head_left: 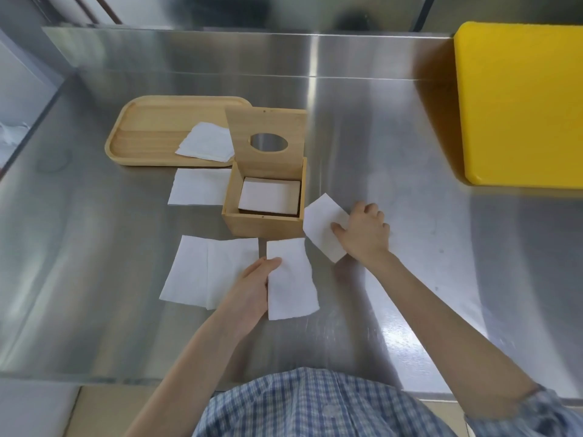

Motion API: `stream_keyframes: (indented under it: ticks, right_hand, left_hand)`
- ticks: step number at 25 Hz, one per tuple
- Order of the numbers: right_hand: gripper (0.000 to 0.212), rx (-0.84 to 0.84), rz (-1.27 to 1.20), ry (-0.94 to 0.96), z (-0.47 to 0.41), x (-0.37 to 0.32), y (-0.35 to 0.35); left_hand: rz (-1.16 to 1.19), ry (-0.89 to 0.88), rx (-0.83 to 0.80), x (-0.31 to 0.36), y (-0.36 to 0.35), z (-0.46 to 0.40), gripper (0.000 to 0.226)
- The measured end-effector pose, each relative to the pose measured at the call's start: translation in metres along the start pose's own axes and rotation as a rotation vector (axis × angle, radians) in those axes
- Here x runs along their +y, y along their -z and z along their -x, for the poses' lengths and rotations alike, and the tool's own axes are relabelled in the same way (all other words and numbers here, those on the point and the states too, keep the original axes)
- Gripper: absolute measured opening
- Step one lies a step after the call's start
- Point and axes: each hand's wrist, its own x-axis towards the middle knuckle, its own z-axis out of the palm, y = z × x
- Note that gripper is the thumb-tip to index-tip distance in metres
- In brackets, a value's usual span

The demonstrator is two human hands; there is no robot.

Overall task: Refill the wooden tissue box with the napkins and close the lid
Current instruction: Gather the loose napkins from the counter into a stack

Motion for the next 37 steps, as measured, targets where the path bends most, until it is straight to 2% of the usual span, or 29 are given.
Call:
stream_keyframes:
  ticks: [2,5,10,13,17,21,24,26,28,31,33,35,37]
  right_hand:
    - [0.049,-0.023,0.05,-0.004,-0.003,-0.002,-0.007]
    - [0.047,-0.038,0.02,-0.016,-0.005,-0.001,-0.009]
    - [0.031,-0.118,-0.186,-0.035,-0.003,0.002,-0.006]
    - [0.028,-0.118,-0.371,-0.041,0.003,0.007,-0.005]
    - [0.022,-0.042,-0.375,-0.002,0.014,0.013,-0.004]
    - [0.016,-0.085,-0.521,0.01,0.03,0.013,0.006]
    - [0.032,-0.079,-0.617,0.069,0.053,0.011,0.025]
    - [0.026,-0.092,-0.714,0.126,0.071,0.005,0.038]
    - [0.013,-0.181,-0.878,0.17,0.088,-0.007,0.05]
    - [0.018,-0.468,-1.136,0.257,0.106,-0.026,0.06]
    - [0.02,-0.582,-1.162,0.256,0.11,-0.037,0.056]
    - [0.022,-0.573,-1.092,0.187,0.113,-0.047,0.041]
    - [0.02,-0.51,-0.986,0.125,0.114,-0.055,0.025]
  left_hand:
    - [0.056,0.002,0.01,0.001,-0.001,0.002,0.009]
    - [0.074,-0.018,0.018,0.003,0.0,0.004,0.013]
    - [0.074,-0.045,0.029,0.005,0.0,0.008,0.014]
    - [0.073,-0.078,-0.015,0.004,0.0,0.012,0.015]
    - [0.1,-0.106,-0.04,0.003,0.001,0.017,0.016]
    - [0.096,-0.101,-0.046,0.0,0.003,0.018,0.015]
    - [0.121,-0.078,-0.035,0.0,0.006,0.017,0.011]
    - [0.15,-0.069,-0.033,0.0,0.011,0.016,0.009]
    - [0.188,-0.068,-0.056,0.001,0.015,0.018,0.013]
    - [0.221,-0.083,-0.136,0.003,0.02,0.022,0.023]
    - [0.266,-0.055,-0.195,0.008,0.024,0.027,0.025]
    - [0.301,-0.033,-0.337,0.014,0.032,0.036,0.027]
    - [0.271,-0.083,-0.245,0.014,0.049,0.034,0.038]
